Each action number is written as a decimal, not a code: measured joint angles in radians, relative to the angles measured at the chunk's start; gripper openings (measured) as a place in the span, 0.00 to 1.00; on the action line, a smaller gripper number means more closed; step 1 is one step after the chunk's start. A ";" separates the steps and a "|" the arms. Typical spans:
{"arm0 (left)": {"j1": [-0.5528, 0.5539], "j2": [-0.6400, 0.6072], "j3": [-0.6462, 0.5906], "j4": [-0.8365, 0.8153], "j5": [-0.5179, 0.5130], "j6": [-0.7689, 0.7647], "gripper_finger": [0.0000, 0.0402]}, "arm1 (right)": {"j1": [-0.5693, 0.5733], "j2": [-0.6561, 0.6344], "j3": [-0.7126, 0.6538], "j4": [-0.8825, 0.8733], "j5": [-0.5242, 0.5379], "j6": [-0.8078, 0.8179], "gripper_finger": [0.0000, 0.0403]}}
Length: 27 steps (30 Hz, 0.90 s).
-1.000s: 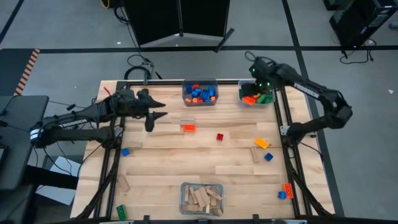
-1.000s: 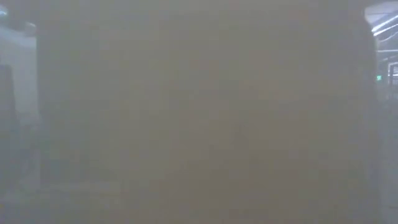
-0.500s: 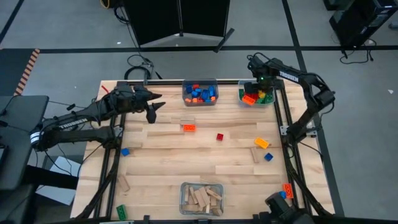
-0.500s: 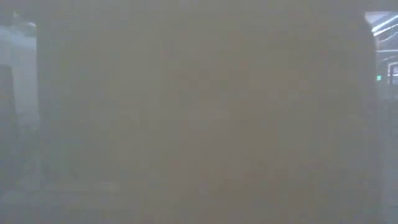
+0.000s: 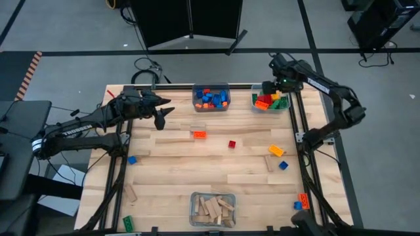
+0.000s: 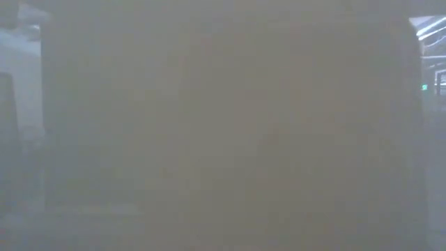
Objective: Sort blocks by size
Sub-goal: Put the small red game piece into the black bin
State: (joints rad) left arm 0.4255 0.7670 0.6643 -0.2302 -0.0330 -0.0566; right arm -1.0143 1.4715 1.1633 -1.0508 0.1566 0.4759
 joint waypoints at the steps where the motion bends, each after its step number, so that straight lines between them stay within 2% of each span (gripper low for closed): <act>1: 0.000 0.000 0.000 0.000 0.000 0.000 0.49 | 0.004 -0.021 0.000 -0.005 0.000 0.000 0.63; 8: 0.000 0.000 0.000 0.000 0.000 0.000 0.49 | 0.083 -0.140 0.000 -0.027 -0.019 0.003 0.56; 14: 0.000 0.000 -0.001 0.000 0.000 0.000 0.49 | 0.193 -0.182 0.000 -0.027 -0.028 0.054 0.55; 20: 0.000 0.000 -0.001 0.000 -0.001 0.000 0.49 | 0.373 -0.165 0.000 -0.008 -0.055 0.096 0.55; 27: 0.000 0.000 -0.001 0.000 -0.001 0.000 0.49 | 0.591 -0.097 0.000 0.098 -0.074 0.010 0.57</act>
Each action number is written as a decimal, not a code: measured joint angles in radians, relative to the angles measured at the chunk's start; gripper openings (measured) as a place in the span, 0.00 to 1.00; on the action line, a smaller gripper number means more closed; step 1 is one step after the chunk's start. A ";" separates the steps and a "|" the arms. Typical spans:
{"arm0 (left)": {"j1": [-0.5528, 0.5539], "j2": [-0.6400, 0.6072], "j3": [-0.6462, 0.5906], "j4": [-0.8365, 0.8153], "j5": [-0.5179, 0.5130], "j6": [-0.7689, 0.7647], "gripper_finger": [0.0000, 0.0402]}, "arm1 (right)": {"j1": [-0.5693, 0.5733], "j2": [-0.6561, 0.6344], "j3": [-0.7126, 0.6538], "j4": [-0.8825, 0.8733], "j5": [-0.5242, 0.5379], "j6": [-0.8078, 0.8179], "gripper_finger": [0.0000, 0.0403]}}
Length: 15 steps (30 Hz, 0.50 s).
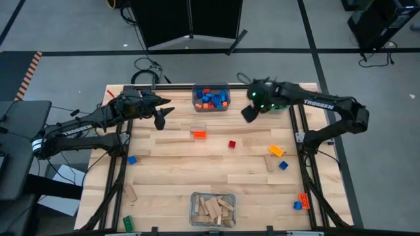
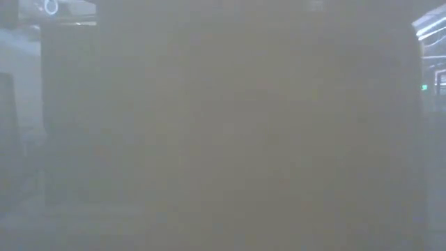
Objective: Sort blocks by size
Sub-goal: Put the small red game piece into the black bin
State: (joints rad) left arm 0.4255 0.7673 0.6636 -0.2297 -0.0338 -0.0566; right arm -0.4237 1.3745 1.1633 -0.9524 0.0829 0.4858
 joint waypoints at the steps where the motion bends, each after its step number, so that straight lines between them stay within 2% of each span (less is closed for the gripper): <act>1: 0.000 0.000 0.000 0.000 0.000 0.000 0.49 | 0.027 0.010 0.000 0.030 -0.005 -0.021 0.58; 5: 0.000 0.000 0.000 0.000 0.000 0.000 0.49 | 0.127 0.053 0.000 0.126 -0.032 -0.156 0.61; 9: 0.000 0.000 0.000 0.000 0.000 0.000 0.49 | 0.210 0.119 0.000 0.144 -0.035 -0.286 0.63; 15: 0.000 0.000 0.000 0.000 0.000 0.000 0.49 | 0.295 0.265 0.000 0.152 -0.037 -0.330 0.67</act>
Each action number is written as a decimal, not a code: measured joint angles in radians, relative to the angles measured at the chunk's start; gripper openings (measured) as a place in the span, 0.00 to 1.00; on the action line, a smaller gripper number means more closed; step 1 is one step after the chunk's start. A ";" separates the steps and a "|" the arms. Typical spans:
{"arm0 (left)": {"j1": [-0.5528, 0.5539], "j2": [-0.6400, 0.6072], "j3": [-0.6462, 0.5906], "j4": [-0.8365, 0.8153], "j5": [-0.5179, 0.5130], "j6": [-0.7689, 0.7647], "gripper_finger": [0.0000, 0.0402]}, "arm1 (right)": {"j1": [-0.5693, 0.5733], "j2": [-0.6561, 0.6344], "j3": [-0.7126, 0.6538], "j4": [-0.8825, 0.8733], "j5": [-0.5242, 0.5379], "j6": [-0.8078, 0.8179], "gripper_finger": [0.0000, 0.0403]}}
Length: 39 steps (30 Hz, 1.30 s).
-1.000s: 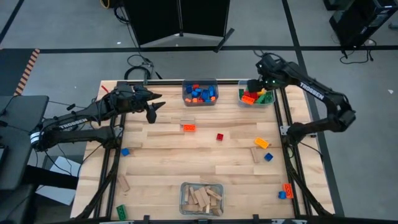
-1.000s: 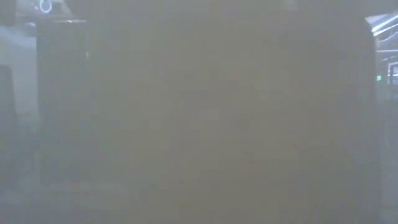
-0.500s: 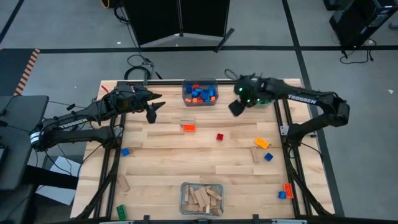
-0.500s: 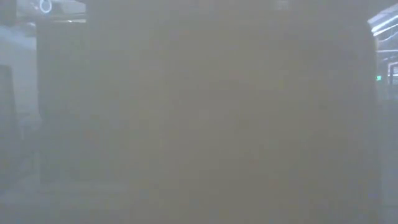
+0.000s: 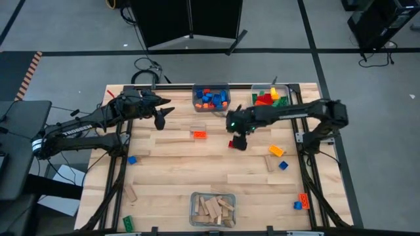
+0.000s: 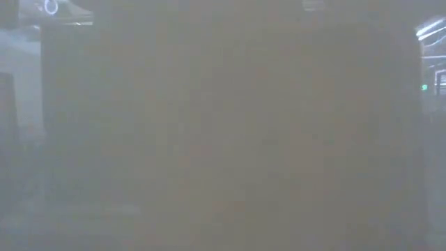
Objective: Sort blocks by size
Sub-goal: Put the small red game piece into the black bin
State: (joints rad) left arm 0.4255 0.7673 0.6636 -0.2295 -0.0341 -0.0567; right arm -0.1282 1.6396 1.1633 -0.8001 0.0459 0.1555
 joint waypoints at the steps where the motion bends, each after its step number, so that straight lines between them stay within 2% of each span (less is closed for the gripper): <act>1: 0.000 0.000 0.000 0.000 0.000 0.000 0.49 | 0.010 0.025 0.000 0.001 -0.012 0.000 0.68; 6: 0.000 0.000 0.000 0.000 0.000 0.000 0.49 | 0.053 0.135 0.000 0.033 -0.077 -0.016 0.74; 15: 0.000 0.000 0.000 0.000 0.000 0.000 0.49 | 0.075 0.240 0.000 0.147 -0.082 -0.051 0.77; 19: 0.000 0.000 0.000 0.000 0.000 0.000 0.49 | 0.057 0.248 0.000 0.149 -0.080 -0.018 0.68; 25: 0.000 0.000 0.000 0.000 0.000 0.000 0.49 | 0.031 0.247 0.000 0.098 -0.077 -0.022 0.38; 31: 0.000 0.000 0.000 0.000 0.000 0.000 0.49 | -0.024 0.203 0.037 0.064 -0.107 -0.032 0.38; 39: 0.000 0.000 0.000 0.063 -0.003 0.048 0.49 | -0.170 0.121 0.280 0.067 -0.062 -0.168 0.38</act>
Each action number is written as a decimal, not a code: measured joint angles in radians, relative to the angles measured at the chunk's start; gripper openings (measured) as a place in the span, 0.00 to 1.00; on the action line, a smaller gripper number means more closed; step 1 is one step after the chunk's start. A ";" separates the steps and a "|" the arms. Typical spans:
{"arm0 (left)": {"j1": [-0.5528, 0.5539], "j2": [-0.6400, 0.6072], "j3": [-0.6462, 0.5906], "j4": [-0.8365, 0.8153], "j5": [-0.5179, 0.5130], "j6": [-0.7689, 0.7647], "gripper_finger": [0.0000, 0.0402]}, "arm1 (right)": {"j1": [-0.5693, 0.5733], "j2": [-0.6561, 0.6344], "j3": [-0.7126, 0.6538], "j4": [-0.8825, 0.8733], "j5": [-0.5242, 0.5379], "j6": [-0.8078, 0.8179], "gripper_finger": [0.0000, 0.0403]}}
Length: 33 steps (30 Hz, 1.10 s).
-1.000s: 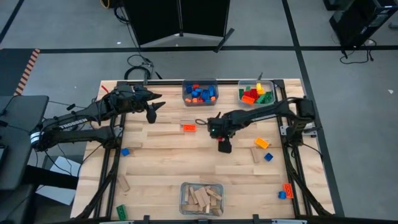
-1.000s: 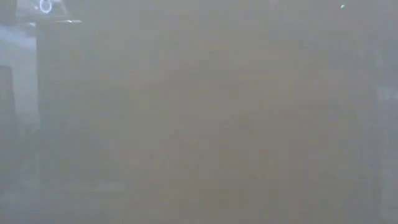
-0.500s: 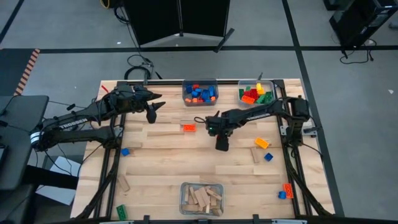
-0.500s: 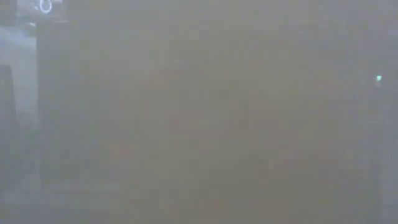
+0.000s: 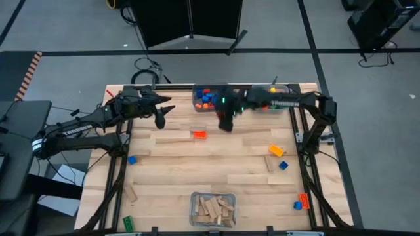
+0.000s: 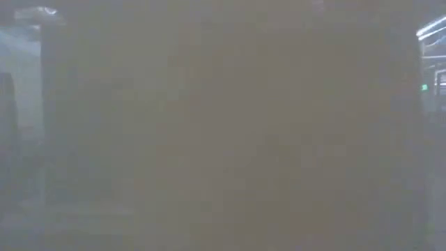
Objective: Sort blocks by size
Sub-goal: Put the small red game piece into the black bin, then put the brown block into the gray bin
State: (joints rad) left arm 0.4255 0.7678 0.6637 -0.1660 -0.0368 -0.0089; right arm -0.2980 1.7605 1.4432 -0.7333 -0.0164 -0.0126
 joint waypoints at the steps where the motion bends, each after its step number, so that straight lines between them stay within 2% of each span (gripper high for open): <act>1: 0.000 0.000 0.000 0.010 0.000 -0.003 0.49 | -0.023 0.001 0.037 0.003 0.009 -0.018 0.38; 9: 0.000 0.000 0.000 0.086 0.000 0.001 0.49 | -0.178 0.123 0.238 -0.018 0.018 -0.073 0.38; 15: 0.000 0.000 0.000 0.132 0.000 0.001 0.49 | -0.229 0.257 0.274 -0.045 0.017 -0.088 0.38; 18: 0.000 0.000 0.000 0.145 -0.019 0.001 0.49 | -0.242 0.283 0.277 -0.045 0.017 -0.086 0.38; 20: 0.000 0.000 0.000 0.147 -0.042 0.001 0.49 | -0.249 0.284 0.278 -0.048 0.016 -0.085 0.45; 24: 0.000 0.000 0.000 0.147 -0.059 0.001 0.49 | -0.258 0.278 0.278 -0.043 0.013 -0.089 0.65; 26: 0.000 0.000 0.000 0.147 -0.060 0.001 0.49 | -0.266 0.268 0.278 -0.040 0.013 -0.093 0.71; 29: 0.000 0.000 0.000 0.147 -0.067 0.001 0.49 | -0.274 0.259 0.279 -0.041 0.013 -0.092 0.74; 33: 0.000 0.000 0.000 0.146 -0.066 -0.013 0.49 | -0.274 0.240 0.279 -0.077 0.014 -0.068 0.69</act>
State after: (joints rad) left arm 0.4252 0.7681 0.6640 -0.0204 -0.1029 -0.0216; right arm -0.5722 2.0010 1.7226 -0.8107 -0.0026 -0.0801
